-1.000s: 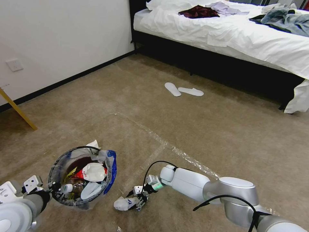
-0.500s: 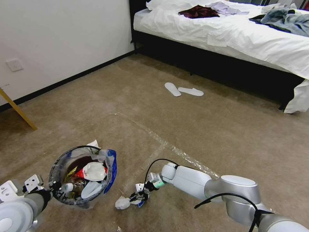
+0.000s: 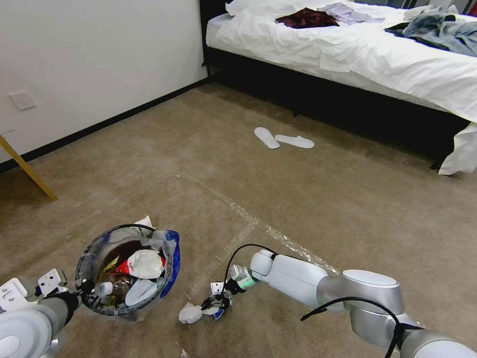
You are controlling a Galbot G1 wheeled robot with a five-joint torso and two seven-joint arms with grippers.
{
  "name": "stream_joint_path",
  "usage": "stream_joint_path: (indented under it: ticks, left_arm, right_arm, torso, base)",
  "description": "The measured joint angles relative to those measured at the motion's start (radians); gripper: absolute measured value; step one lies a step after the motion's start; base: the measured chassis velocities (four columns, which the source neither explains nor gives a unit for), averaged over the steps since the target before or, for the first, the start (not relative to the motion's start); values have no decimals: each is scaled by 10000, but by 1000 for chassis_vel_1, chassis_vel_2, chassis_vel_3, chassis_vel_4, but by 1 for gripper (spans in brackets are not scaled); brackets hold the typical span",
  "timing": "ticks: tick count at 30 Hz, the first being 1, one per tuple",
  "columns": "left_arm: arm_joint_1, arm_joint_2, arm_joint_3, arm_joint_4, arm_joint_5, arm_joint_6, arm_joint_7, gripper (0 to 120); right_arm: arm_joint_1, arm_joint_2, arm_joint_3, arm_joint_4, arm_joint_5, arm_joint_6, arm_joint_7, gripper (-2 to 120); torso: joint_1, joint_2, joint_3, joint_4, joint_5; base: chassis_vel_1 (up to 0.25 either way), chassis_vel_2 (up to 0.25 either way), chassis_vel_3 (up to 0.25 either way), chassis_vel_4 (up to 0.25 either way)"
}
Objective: Pick up the trash bin and place the garbage on the floor into it.
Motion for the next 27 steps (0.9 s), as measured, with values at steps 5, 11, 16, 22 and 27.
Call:
stream_joint_path:
  ticks: [5, 11, 16, 22, 27]
  left_arm:
    - [-34, 99, 9, 8, -38, -12, -63, 0]
    - [-85, 194, 82, -37, -84, -35, -147, 0]
    - [-88, 194, 143, -88, -76, -45, -189, 0]
    - [-164, 231, 201, -191, -107, -58, -303, 0]
    - [-179, 302, 203, -225, -193, -64, -369, 0]
  right_arm:
    - [439, -514, 324, 696, 643, -162, 6, 0]
    - [831, -1170, 779, 1825, 1490, -366, 50, 0]
    - [1047, -1722, 1159, 2678, 1689, -503, 136, 0]
    - [1237, -2335, 1497, 2968, 1668, -549, 280, 0]
    - [1226, -3478, 2451, 3179, 1593, -550, 279, 0]
  torso:
    - [0, 0, 0, 0, 0]
    - [0, 0, -1, -1, 0]
    - [0, 0, 0, 1, 1]
    - [0, -1, 0, 1, 1]
    - [0, 0, -1, 0, 4]
  base:
    - [0, 0, 0, 0]
    - [0, 0, 0, 0]
    - [0, 0, 0, 0]
    - [0, 0, 0, 0]
    - [0, 0, 0, 0]
